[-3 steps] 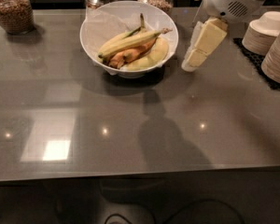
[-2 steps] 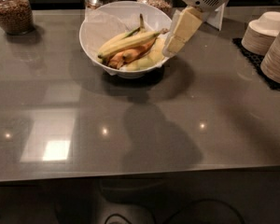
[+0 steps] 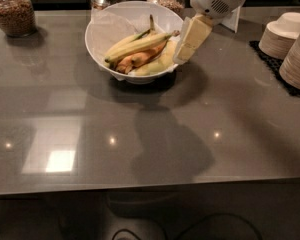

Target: Pick banana from white bowl

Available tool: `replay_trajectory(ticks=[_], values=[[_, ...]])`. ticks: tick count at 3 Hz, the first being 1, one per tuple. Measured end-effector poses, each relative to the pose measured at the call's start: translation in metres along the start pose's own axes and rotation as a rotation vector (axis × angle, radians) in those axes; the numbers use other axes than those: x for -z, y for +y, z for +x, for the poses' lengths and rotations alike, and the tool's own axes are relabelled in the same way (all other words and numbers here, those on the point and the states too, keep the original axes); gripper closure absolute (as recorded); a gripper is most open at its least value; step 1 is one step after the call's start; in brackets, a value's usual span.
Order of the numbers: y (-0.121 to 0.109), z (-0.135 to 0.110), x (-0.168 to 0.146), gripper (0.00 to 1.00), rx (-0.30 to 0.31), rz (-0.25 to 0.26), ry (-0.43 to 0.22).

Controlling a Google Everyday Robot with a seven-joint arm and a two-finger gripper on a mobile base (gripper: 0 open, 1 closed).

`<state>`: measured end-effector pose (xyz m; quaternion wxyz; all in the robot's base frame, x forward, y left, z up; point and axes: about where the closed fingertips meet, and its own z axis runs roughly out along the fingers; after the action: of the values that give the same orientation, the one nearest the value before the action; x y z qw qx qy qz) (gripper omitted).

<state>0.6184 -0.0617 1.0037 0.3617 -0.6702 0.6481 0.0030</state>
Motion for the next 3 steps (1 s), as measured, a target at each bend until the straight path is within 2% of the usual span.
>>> replay_trajectory(ticks=[1,3], values=[[-0.004,0.0,-0.033,0.0,0.105,0.013,0.033],[-0.018,-0.001,-0.078,0.0,0.249,0.04,0.095]])
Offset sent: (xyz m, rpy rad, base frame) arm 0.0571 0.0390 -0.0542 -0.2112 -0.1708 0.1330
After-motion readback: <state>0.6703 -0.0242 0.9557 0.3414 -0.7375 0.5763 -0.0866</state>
